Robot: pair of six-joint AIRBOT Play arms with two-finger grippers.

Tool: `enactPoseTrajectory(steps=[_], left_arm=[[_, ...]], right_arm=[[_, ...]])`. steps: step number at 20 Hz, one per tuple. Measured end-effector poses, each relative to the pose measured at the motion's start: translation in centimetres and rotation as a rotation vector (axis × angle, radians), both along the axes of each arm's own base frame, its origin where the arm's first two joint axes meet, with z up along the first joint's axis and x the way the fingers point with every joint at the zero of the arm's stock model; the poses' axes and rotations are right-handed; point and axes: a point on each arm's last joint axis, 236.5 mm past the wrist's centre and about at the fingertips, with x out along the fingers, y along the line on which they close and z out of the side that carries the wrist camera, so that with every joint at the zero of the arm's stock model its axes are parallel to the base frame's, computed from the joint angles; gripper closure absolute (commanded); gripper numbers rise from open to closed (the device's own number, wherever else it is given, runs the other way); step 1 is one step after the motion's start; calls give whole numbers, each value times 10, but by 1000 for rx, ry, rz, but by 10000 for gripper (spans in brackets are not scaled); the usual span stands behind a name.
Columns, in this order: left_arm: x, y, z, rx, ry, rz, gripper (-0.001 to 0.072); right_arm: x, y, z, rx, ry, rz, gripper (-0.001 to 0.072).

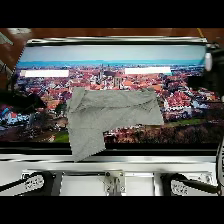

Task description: Fold the shirts.

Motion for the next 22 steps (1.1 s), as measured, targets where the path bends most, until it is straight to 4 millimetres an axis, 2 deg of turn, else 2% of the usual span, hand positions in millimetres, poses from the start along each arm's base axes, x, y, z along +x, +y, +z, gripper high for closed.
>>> enactPoseTrajectory(steps=[1, 2, 3, 5, 7, 9, 12, 15, 16, 18, 19, 22], left_arm=[[-24, 0, -14, -23, 56, 2, -4], [-43, -6, -27, -58, 95, 4, -4], [-61, -16, -42, -102, 129, 7, -4], [-83, -39, -67, -189, 158, 23, -4], [-92, -59, -88, -243, 151, 47, -3], [-94, -73, -103, -259, 134, 63, -3], [-87, -89, -116, -269, 98, 75, -1], [-76, -107, -120, -299, 64, 88, 13], [-72, -112, -121, -306, 52, 93, 126], [-60, -118, -128, -299, 20, 120, 582], [-57, -121, -130, -292, 10, 120, 661], [-41, -130, -122, -327, -34, 144, 678]], right_arm=[[-19, -15, -7, 58, 40, -56, 71], [-33, -18, -17, 144, 67, -94, 63], [-42, -13, -29, 265, 75, -125, 63], [-47, 9, -46, 494, 61, -151, 63], [-43, 33, -55, 665, 34, -147, 63], [-38, 53, -61, 764, 13, -128, 63], [-28, 72, -69, 823, -14, -98, 63], [-18, 82, -74, 819, -38, -65, 63], [-16, 82, -76, 807, -43, -60, 63], [-12, 82, -78, 787, -55, -52, 63], [-11, 82, -79, 779, -56, -49, 63], [-16, 82, -91, 770, -34, -47, 66]])
